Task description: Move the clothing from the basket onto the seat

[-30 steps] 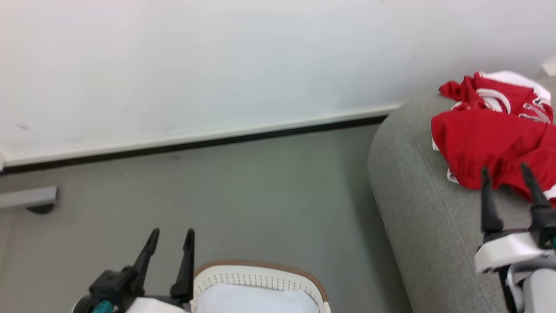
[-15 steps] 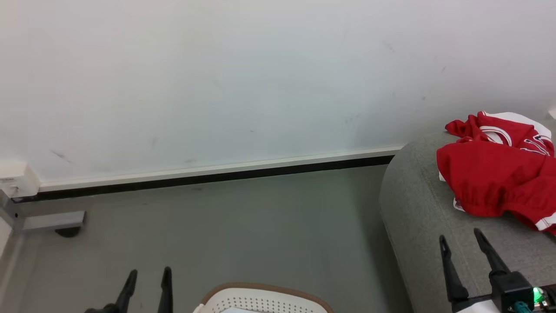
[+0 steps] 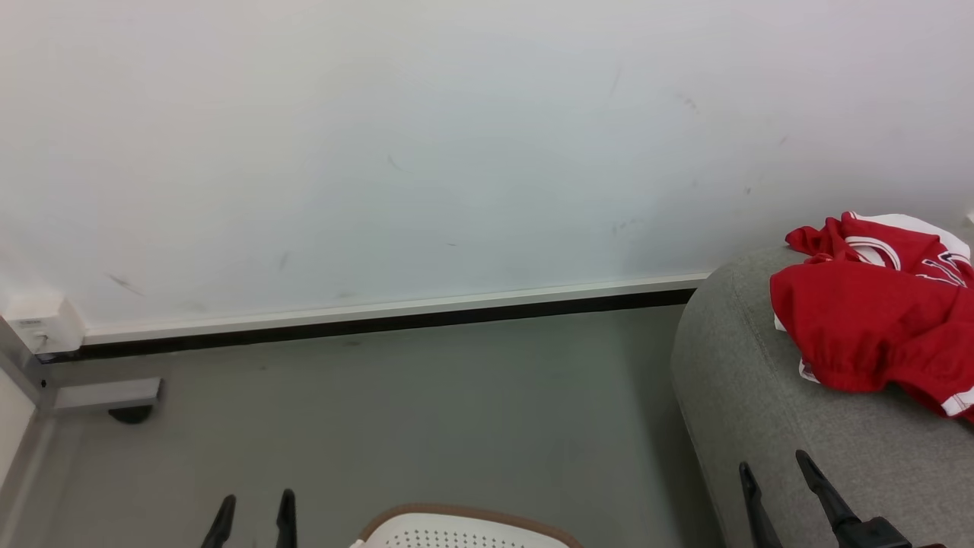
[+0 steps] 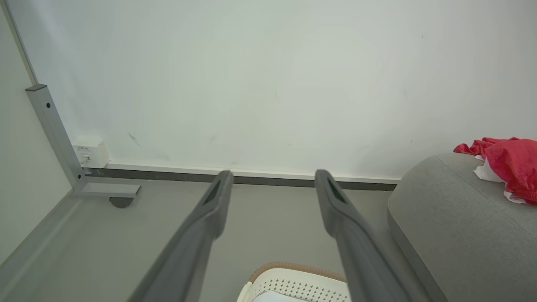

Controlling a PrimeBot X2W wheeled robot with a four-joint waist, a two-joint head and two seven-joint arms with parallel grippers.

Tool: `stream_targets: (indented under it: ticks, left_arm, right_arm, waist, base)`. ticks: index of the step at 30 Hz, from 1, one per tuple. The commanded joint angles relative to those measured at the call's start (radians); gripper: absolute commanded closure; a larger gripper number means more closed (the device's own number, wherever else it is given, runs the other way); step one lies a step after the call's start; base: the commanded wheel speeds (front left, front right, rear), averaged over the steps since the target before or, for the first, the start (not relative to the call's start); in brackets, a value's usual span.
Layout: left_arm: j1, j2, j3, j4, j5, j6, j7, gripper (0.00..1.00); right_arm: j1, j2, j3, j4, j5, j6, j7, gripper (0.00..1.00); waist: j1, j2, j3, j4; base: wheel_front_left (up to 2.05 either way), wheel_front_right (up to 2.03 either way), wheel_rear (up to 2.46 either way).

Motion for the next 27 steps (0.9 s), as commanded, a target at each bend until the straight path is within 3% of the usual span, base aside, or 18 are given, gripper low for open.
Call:
stream_targets:
  ticks: [1,18,19,24,27]
  left_arm:
    - [0.008,-0.011,0.018,0.01,0.023,-0.015,0.0,0.0]
    - [0.01,-0.074,0.088,0.044,0.085,-0.089,-0.001,0.0]
    - [0.002,-0.076,0.088,0.044,0.082,-0.09,0.0,1.0]
    - [0.003,-0.086,0.086,0.087,0.071,-0.092,0.005,1.0]
    - [-0.014,-0.087,0.098,0.094,0.014,-0.095,0.026,1.0]
  right_arm:
    - [0.012,-0.001,0.009,0.002,0.01,-0.002,-0.002,0.0]
    - [0.004,-0.001,0.01,0.001,0.024,-0.002,-0.002,0.0]
    - [0.004,0.0,0.012,0.0,0.02,0.0,0.0,1.0]
    - [0.014,0.004,0.011,0.035,0.032,0.0,0.009,1.0]
    - [0.004,0.004,0.0,0.035,0.097,0.0,0.028,1.0]
  waist:
    - [0.0001,0.0,0.001,-0.001]
    - [0.0001,0.0,0.005,-0.001]
    - [0.0001,0.0,0.005,-0.001]
    - [0.0001,0.0,0.006,0.0]
    - [0.0001,0.0,0.007,0.002]
  base:
    - [0.0,0.0,0.0]
    - [0.0,0.0,0.0]
    - [0.0,0.0,0.0]
    - [0.0,0.0,0.0]
    - [0.0,0.0,0.0]
